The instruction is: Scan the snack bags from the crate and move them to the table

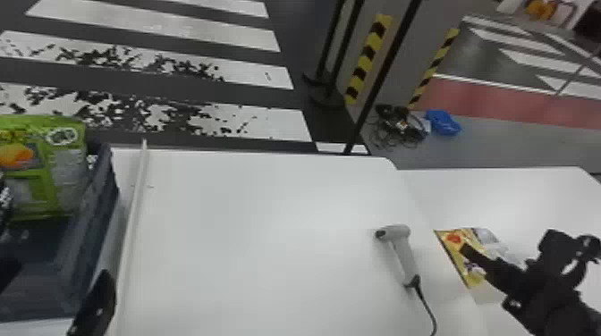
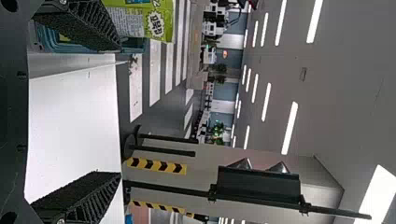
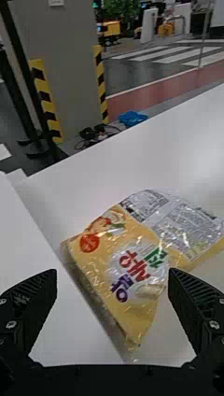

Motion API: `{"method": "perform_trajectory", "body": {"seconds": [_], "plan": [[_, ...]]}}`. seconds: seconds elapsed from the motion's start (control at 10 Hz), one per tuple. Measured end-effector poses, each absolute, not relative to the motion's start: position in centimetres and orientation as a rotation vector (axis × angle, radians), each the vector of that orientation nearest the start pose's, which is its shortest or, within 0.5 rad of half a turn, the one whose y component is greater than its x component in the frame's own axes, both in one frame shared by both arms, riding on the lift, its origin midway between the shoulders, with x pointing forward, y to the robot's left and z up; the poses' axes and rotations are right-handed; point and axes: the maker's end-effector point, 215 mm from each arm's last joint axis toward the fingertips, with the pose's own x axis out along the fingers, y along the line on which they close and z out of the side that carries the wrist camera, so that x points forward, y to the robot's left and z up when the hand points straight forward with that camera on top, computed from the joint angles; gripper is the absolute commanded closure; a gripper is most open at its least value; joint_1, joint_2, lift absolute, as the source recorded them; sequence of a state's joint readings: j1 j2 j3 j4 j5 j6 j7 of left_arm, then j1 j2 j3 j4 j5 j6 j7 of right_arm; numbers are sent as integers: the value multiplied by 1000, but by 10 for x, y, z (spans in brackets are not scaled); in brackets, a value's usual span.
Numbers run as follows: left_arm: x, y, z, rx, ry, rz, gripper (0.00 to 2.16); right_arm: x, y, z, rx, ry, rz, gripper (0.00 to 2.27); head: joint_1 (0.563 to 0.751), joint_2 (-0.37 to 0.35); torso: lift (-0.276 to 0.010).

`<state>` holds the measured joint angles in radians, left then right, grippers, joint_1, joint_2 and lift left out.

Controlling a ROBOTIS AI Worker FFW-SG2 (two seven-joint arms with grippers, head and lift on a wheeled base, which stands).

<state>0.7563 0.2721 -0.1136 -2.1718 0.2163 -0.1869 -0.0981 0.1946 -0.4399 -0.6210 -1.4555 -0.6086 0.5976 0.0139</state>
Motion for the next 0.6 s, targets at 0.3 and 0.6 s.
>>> {"method": "perform_trajectory", "body": {"seconds": [0.3,0.6], "plan": [[355,153,-322,-103,1,-336,29,384,-568,-435,316,490,-355,97,695,-350,-95],[358,152,-319,-98,-7,-338,29,392,-490,-414,284,401,-224,124,695,-350,-95]]}}
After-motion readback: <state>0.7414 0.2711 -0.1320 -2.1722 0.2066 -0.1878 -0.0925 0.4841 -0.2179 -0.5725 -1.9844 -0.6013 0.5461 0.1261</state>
